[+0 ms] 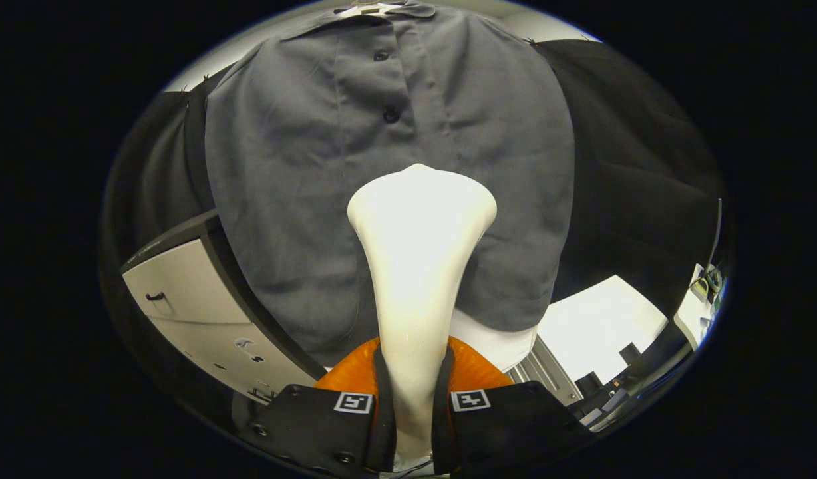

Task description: Iron the clothes twice with a garment steamer, once on the left side and once on the right side.

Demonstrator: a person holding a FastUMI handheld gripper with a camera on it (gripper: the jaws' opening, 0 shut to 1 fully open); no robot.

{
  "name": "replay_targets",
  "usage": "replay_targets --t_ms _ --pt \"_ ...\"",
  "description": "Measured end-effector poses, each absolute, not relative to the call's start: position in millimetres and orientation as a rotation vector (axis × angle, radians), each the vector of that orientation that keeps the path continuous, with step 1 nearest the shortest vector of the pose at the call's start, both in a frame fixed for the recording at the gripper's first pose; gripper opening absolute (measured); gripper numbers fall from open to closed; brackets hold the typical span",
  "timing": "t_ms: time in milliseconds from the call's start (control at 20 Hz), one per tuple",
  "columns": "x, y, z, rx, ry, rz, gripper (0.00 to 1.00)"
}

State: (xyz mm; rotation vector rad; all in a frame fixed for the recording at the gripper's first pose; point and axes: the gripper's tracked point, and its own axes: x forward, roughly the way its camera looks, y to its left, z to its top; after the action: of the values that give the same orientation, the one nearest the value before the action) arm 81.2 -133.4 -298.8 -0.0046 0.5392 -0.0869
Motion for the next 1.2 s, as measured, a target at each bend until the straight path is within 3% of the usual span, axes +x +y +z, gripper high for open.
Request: replay_targets --t_ms 850,1200 --pt "140.4 -174.6 -33.4 -0.021 0.235 -0.039 0.29" --pt "175.2 -183.1 21.0 -0.06 0.164 -0.006 0.29"
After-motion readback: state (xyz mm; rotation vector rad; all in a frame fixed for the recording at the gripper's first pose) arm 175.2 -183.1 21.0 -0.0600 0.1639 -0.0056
